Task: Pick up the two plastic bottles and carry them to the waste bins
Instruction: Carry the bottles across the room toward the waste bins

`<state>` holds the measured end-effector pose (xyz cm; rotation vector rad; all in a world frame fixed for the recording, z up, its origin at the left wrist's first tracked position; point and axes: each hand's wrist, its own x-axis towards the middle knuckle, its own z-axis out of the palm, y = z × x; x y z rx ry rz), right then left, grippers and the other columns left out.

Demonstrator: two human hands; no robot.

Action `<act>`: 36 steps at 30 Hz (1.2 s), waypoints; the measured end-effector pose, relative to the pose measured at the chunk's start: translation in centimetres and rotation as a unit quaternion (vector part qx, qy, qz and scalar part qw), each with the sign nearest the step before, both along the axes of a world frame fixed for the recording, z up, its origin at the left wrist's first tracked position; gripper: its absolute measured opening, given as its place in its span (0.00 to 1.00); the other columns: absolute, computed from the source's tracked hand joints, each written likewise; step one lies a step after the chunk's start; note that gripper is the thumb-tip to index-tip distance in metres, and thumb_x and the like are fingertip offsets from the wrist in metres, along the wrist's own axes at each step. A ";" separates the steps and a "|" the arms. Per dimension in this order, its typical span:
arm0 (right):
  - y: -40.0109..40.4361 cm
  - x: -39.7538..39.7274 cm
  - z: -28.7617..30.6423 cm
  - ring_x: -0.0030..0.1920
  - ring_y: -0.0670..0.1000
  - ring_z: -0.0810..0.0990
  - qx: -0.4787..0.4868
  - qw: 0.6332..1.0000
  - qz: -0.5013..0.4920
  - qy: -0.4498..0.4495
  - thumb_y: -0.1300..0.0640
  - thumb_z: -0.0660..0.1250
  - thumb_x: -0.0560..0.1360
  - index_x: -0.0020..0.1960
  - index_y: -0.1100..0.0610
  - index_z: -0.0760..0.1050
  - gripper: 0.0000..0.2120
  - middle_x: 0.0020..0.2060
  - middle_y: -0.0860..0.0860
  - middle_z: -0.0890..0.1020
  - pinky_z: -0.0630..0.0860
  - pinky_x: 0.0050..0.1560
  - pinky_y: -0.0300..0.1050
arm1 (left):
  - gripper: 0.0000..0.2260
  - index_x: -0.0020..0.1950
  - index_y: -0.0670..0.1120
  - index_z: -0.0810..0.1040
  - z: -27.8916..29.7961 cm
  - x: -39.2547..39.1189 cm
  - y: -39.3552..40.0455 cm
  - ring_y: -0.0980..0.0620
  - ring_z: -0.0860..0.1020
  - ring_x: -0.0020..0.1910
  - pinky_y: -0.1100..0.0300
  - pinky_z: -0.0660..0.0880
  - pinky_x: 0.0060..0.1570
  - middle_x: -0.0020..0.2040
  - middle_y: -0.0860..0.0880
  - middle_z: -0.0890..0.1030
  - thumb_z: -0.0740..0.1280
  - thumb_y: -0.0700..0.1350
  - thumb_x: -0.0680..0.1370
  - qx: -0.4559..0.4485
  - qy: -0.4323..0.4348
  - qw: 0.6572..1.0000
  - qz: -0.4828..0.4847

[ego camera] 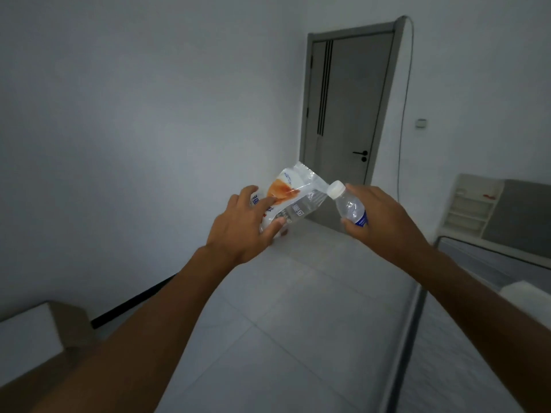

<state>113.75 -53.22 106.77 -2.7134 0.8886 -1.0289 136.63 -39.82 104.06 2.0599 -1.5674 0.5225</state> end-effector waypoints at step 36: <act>-73.6 50.8 -0.3 0.56 0.54 0.75 -0.040 0.999 -0.024 0.024 0.52 0.71 0.70 0.68 0.57 0.66 0.29 0.60 0.57 0.77 0.68 0.55 0.43 | 0.29 0.72 0.53 0.67 -1.3 52.8 -75.9 0.48 0.69 0.65 0.55 0.70 0.53 0.72 0.48 0.66 0.55 0.67 0.76 -0.011 0.028 0.998 -0.046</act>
